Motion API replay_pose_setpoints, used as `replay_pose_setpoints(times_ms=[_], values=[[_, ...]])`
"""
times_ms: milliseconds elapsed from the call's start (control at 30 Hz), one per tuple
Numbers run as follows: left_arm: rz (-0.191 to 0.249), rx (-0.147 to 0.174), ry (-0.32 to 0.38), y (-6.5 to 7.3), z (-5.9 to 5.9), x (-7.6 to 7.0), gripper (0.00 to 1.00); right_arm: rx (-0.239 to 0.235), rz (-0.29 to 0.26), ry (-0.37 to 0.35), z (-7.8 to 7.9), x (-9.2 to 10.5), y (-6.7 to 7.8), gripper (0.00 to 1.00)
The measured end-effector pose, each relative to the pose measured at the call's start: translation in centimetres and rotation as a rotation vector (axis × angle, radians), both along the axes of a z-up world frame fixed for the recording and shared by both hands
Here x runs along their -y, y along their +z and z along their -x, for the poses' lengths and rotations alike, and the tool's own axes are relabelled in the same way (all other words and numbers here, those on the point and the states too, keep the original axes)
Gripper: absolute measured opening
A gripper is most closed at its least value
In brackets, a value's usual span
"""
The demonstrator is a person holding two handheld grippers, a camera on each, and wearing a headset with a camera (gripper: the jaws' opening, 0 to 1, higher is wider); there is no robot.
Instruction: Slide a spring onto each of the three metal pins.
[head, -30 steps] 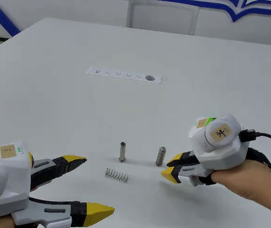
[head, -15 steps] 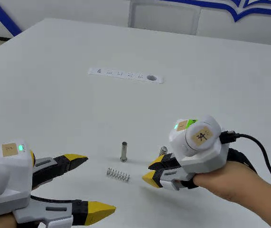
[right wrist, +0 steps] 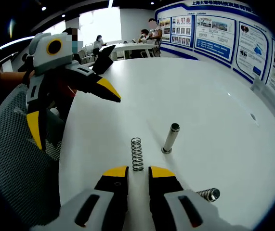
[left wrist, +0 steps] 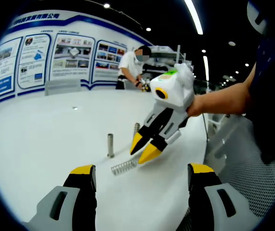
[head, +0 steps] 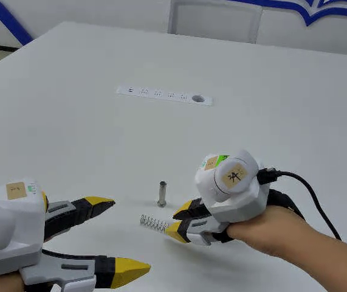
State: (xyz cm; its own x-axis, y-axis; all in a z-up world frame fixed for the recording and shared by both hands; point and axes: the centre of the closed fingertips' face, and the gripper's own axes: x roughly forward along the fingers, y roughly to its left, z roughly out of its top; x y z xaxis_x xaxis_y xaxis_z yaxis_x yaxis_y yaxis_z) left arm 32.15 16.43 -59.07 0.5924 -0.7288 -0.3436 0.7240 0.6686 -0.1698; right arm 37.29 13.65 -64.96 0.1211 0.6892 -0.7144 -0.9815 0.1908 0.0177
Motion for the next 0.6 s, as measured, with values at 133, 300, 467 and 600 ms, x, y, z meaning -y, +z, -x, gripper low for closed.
replay_pose_setpoints(times_ms=[133, 300, 467, 600], values=[[-0.001, -0.002, 0.002, -0.1, 0.0, 0.0, 0.79, -0.008, 0.001, 0.001, 0.0, -0.1, -0.3, 0.17], [-0.003, -0.006, 0.006, -0.2, 0.1, -0.2, 0.79, -0.015, 0.0, 0.004, 0.0, -0.4, -0.7, 0.17], [-0.004, -0.007, 0.011, -0.2, 0.1, -0.4, 0.79, -0.022, 0.003, 0.005, 0.1, -0.6, -1.2, 0.17], [-0.006, -0.009, 0.014, -0.2, 0.1, -0.5, 0.79, -0.025, -0.003, 0.003, 0.0, -0.7, -1.3, 0.16]])
